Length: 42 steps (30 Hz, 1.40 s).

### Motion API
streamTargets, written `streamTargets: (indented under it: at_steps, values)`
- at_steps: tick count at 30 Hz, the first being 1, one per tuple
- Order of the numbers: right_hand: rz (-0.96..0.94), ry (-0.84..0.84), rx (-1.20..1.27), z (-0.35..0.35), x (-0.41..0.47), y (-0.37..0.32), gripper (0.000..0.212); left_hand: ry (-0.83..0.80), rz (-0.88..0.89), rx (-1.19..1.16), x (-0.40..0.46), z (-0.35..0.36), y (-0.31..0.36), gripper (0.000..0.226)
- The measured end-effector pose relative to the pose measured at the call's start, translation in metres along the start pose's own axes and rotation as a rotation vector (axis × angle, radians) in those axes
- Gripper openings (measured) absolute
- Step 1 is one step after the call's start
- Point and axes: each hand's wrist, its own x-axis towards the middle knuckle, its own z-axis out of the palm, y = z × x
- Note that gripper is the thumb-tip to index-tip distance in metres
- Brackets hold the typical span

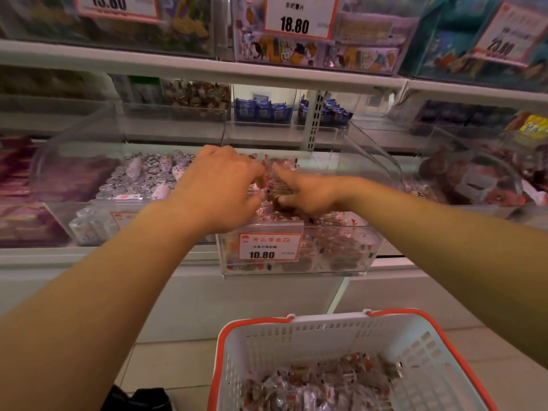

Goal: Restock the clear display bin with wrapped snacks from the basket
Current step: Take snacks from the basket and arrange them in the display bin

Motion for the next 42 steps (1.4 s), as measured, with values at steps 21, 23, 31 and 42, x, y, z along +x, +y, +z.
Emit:
streamTargets:
  at_steps: [21, 23, 31, 42]
  values:
    - [-0.181, 0.599, -0.297, -0.014, -0.059, -0.012, 0.042, 0.21, 0.114, -0.151, -0.014, -0.024, 0.037, 0.018]
    - [-0.331, 1.058, -0.152, 0.014, -0.096, -0.001, 0.028, 0.26, 0.183, -0.202, -0.027, -0.024, 0.062, 0.022]
    - [0.411, 0.303, 0.411, 0.272, -0.166, 0.111, 0.025, -0.751, 0.102, -0.16, -0.109, 0.111, 0.154, 0.026]
    - [1.009, -0.249, 0.739, 0.404, -0.147, 0.198, 0.15, -0.815, -1.345, -0.76, -0.255, 0.289, 0.205, 0.096]
